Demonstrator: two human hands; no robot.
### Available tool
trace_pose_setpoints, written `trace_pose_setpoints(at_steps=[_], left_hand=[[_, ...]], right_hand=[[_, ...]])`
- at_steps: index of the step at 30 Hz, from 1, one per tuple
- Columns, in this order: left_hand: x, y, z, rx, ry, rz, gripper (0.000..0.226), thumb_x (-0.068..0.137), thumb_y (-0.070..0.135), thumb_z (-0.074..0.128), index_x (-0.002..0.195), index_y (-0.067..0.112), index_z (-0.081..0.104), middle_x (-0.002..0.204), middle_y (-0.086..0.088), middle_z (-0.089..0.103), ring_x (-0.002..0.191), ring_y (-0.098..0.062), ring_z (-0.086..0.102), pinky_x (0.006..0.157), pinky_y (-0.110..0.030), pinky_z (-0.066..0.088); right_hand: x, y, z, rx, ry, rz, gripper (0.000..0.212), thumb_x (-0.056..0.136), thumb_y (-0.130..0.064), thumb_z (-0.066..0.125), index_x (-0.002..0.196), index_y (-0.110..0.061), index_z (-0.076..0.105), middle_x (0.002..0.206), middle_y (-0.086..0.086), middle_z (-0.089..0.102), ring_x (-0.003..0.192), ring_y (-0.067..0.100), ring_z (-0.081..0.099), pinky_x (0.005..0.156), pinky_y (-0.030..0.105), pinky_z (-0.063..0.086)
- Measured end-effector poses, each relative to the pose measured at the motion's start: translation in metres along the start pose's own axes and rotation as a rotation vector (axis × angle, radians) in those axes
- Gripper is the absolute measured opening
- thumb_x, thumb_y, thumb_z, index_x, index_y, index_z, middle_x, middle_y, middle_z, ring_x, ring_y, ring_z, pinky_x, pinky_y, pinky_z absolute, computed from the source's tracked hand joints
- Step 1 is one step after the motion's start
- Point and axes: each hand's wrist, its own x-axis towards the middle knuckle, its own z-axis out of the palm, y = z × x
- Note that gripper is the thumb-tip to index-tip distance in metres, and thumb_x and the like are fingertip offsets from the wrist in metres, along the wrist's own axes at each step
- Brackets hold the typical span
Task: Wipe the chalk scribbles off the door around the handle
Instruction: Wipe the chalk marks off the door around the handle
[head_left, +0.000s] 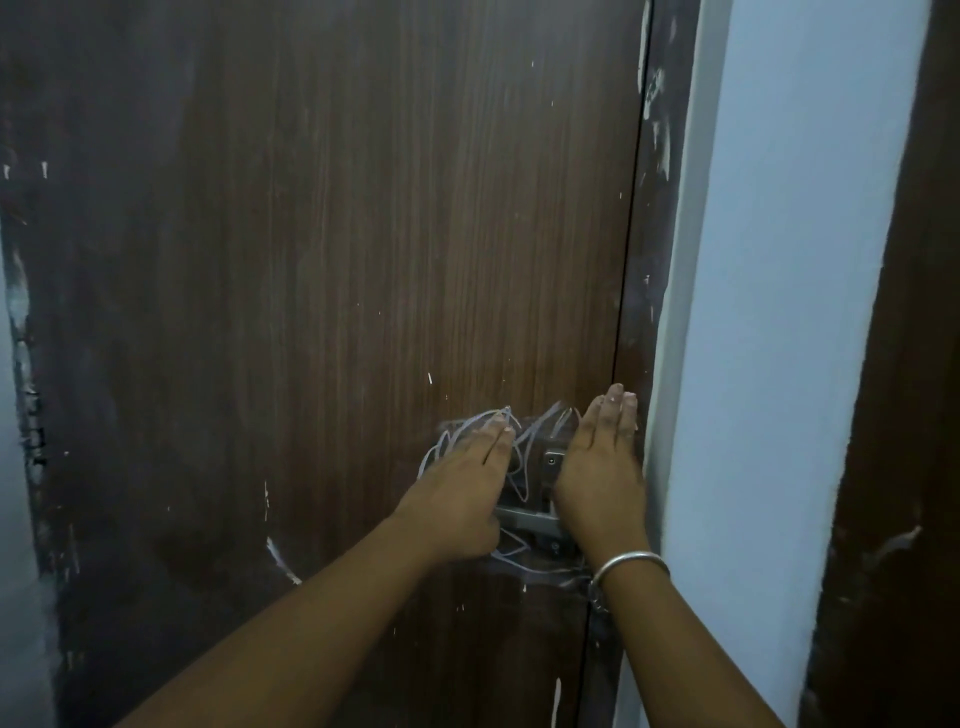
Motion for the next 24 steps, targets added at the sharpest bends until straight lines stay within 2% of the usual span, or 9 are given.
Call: trace_pose_setpoints(at_steps=[2,4,7,10,12,15,18,21,24], left_hand=[[-0.002,0.005,0.004,-0.011,-0.025,0.011,0.092,0.083,0.013,0.057,0.149,0.018,-0.006,0.159,-0.002,-0.006,0.145,-0.017,-0.004,0.110,-0.029,0.002],[-0.002,0.012,0.008,-0.006,-0.049,0.030,0.088,0.083,0.013,0.057,0.149,0.017,-0.002,0.159,-0.003,-0.001,0.145,-0.017,0.000,0.111,-0.028,0.004],[-0.002,0.019,0.012,-0.008,-0.046,0.047,0.076,0.085,0.008,0.054,0.149,0.016,0.013,0.156,-0.005,0.017,0.142,-0.021,0.019,0.113,-0.033,0.021],[-0.001,0.023,0.017,-0.012,-0.006,0.016,0.045,0.087,0.008,0.051,0.131,0.015,0.041,0.127,-0.008,0.052,0.113,-0.023,0.053,0.089,-0.033,0.047],[0.000,0.023,0.020,0.024,0.030,-0.039,0.029,0.089,0.009,0.050,0.117,0.015,0.050,0.108,-0.007,0.061,0.094,-0.021,0.060,0.075,-0.029,0.048],[0.006,0.020,0.023,0.045,0.029,-0.059,0.021,0.091,0.010,0.049,0.110,0.015,0.056,0.100,-0.007,0.064,0.089,-0.021,0.062,0.078,-0.034,0.053],[0.007,0.018,0.024,0.106,-0.003,-0.012,0.024,0.091,0.012,0.051,0.112,0.018,0.058,0.102,-0.006,0.064,0.091,-0.021,0.062,0.079,-0.033,0.052],[0.001,0.017,0.029,0.133,-0.009,0.026,0.030,0.090,0.013,0.053,0.119,0.018,0.055,0.110,-0.005,0.062,0.097,-0.020,0.060,0.082,-0.031,0.050],[-0.004,0.017,0.030,0.159,-0.044,0.023,0.038,0.090,0.008,0.051,0.127,0.016,0.050,0.124,-0.007,0.056,0.110,-0.022,0.055,0.093,-0.036,0.048]], right_hand=[[-0.003,0.003,-0.008,-0.052,-0.061,-0.032,0.076,0.087,-0.005,0.052,0.143,0.006,0.002,0.152,0.027,-0.006,0.140,0.042,-0.009,0.109,0.043,0.032],[0.000,0.006,-0.018,-0.119,-0.037,-0.039,0.065,0.082,-0.003,0.062,0.136,0.011,0.029,0.145,0.033,0.024,0.135,0.048,0.018,0.101,0.045,0.042],[0.010,0.007,-0.037,-0.282,0.058,-0.109,0.018,0.083,-0.006,0.061,0.099,0.001,0.065,0.101,0.022,0.059,0.098,0.033,0.049,0.083,0.037,0.047],[0.025,0.006,-0.051,-0.202,0.169,-0.109,0.013,0.082,0.005,0.055,0.094,0.002,0.061,0.089,0.021,0.057,0.082,0.034,0.055,0.071,0.038,0.050],[0.030,0.006,-0.055,-0.116,0.218,-0.083,0.018,0.077,0.009,0.060,0.095,0.004,0.059,0.087,0.025,0.058,0.077,0.040,0.060,0.064,0.039,0.054],[0.030,0.008,-0.048,-0.215,0.172,-0.086,0.026,0.081,0.002,0.062,0.107,0.009,0.059,0.102,0.029,0.061,0.092,0.040,0.061,0.078,0.041,0.055],[0.018,0.005,-0.026,-0.224,0.073,-0.056,0.051,0.086,-0.003,0.059,0.129,0.014,0.039,0.133,0.033,0.043,0.122,0.043,0.044,0.101,0.043,0.042],[0.001,0.001,-0.010,-0.051,0.054,0.071,0.073,0.082,-0.006,0.066,0.138,0.012,0.023,0.146,0.030,0.026,0.134,0.042,0.028,0.103,0.042,0.036],[-0.012,0.003,0.001,0.050,0.044,0.115,0.077,0.085,-0.009,0.060,0.144,0.004,0.012,0.152,0.023,0.014,0.140,0.037,0.016,0.108,0.038,0.021]])
